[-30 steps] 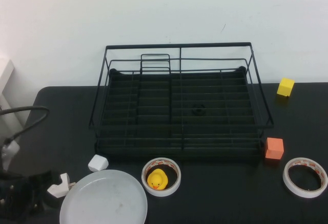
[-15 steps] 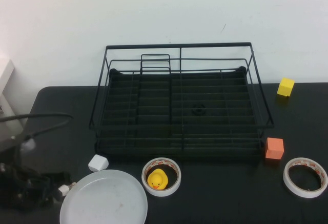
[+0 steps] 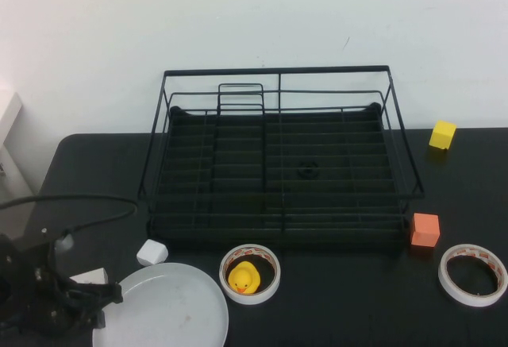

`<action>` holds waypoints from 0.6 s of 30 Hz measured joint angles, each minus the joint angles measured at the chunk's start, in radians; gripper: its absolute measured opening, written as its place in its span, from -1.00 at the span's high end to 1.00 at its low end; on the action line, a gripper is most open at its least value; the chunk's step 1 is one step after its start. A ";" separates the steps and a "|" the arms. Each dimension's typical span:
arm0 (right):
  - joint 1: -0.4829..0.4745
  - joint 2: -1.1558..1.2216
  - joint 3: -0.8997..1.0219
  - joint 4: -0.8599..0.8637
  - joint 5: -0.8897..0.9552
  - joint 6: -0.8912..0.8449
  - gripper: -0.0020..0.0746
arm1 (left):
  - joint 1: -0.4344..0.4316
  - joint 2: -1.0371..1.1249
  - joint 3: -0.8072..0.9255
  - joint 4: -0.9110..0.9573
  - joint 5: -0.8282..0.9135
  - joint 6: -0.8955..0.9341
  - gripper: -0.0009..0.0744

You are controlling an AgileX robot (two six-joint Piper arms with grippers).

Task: Place plate on rack
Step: Pick up the plate from the table

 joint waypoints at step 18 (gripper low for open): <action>0.223 0.093 -0.067 0.514 0.220 -0.482 0.95 | 0.000 -0.236 -0.147 0.042 0.269 -0.051 0.88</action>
